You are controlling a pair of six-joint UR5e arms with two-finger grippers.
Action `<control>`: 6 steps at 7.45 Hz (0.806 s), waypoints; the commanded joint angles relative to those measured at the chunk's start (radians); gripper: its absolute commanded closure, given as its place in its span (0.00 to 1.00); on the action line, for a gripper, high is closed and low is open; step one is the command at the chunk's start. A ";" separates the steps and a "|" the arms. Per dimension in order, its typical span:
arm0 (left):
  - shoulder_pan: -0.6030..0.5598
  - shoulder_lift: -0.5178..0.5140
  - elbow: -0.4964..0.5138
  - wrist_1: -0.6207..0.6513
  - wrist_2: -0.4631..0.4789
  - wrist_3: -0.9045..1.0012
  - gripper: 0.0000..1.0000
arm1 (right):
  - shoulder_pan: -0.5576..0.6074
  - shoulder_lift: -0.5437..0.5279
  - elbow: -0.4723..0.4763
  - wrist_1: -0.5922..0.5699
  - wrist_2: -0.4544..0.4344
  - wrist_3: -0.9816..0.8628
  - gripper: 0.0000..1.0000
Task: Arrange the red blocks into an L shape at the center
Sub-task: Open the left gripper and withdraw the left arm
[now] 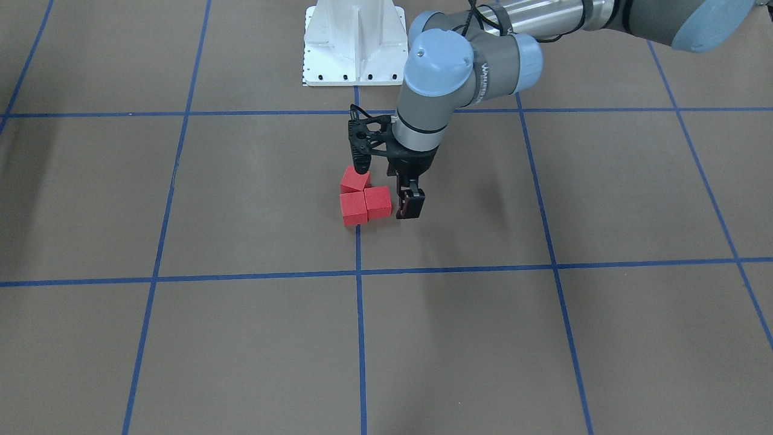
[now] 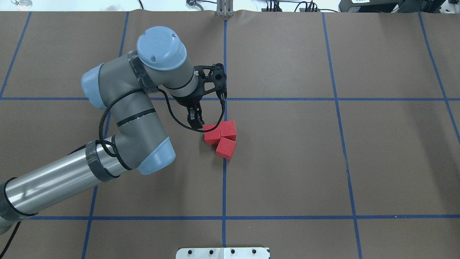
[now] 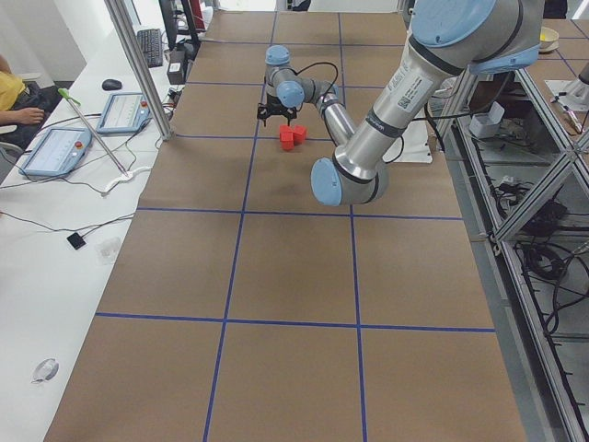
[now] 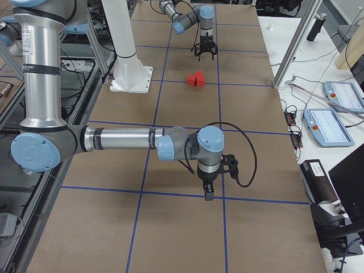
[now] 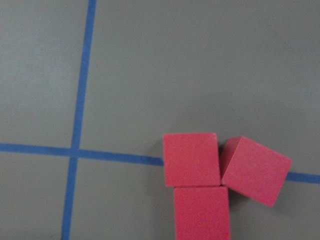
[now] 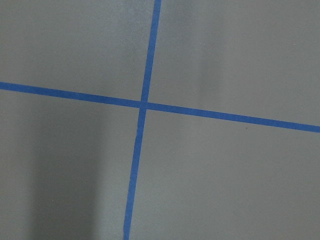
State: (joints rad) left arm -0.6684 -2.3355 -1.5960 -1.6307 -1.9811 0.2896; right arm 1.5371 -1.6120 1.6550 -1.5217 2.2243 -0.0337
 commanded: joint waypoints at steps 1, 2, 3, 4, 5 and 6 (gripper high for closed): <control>-0.126 0.086 -0.019 0.002 -0.001 -0.001 0.00 | 0.000 -0.002 0.000 0.000 0.000 0.000 0.01; -0.185 0.120 -0.019 0.002 -0.002 -0.004 0.00 | 0.000 -0.003 -0.001 0.000 0.000 0.000 0.01; -0.233 0.187 -0.035 -0.006 -0.028 -0.127 0.00 | 0.000 -0.005 -0.001 0.000 0.000 0.000 0.01; -0.264 0.259 -0.080 -0.023 -0.060 -0.349 0.00 | 0.000 -0.005 -0.001 0.000 0.000 0.000 0.01; -0.267 0.360 -0.170 -0.024 -0.071 -0.500 0.00 | 0.000 -0.006 -0.001 0.000 0.000 0.000 0.01; -0.286 0.457 -0.211 -0.026 -0.080 -0.518 0.00 | 0.000 -0.006 -0.001 0.000 0.000 0.000 0.01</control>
State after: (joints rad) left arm -0.9322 -1.9971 -1.7397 -1.6526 -2.0460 -0.1318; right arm 1.5371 -1.6177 1.6537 -1.5217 2.2243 -0.0337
